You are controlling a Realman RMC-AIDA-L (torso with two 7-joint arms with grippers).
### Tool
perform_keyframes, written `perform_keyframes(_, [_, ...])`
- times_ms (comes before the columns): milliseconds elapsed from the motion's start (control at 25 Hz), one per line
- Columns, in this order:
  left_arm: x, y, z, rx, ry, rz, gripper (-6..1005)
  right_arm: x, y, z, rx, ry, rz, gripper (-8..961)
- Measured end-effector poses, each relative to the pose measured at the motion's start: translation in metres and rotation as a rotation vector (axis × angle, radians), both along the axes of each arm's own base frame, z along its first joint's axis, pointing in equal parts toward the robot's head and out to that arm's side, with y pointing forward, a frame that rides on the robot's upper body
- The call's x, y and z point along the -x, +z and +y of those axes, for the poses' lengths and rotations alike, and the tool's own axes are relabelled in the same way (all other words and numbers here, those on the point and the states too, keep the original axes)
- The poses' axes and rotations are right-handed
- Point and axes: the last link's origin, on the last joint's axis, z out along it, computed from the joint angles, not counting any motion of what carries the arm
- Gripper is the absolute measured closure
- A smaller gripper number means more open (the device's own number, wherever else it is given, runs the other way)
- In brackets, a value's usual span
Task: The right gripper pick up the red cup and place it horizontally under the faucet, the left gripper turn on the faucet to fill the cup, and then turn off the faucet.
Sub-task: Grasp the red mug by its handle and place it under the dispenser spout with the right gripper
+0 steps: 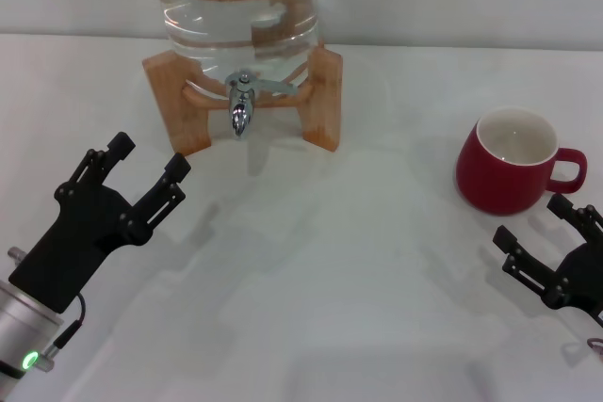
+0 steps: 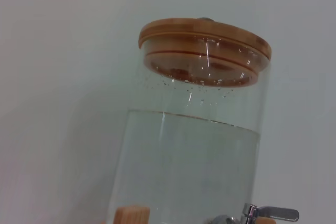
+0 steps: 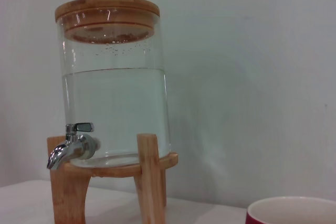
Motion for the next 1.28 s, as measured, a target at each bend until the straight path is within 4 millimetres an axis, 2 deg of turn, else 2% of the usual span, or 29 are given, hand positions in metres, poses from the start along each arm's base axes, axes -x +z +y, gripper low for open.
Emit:
perform_keyframes(560, [0.000, 0.001, 0.000, -0.004, -0.003, -0.001, 139, 0.001, 0.001, 0.002, -0.010, 0.001, 0.007, 79])
perform_keyframes(800, [0.000, 0.001, -0.001, -0.005, -0.003, -0.003, 139, -0.010, 0.015, 0.005, -0.088, -0.065, 0.022, 79])
perform_keyframes(1280, [-0.003, 0.001, 0.002, -0.006, -0.016, -0.006, 139, -0.024, 0.024, 0.032, -0.149, -0.202, -0.003, 80])
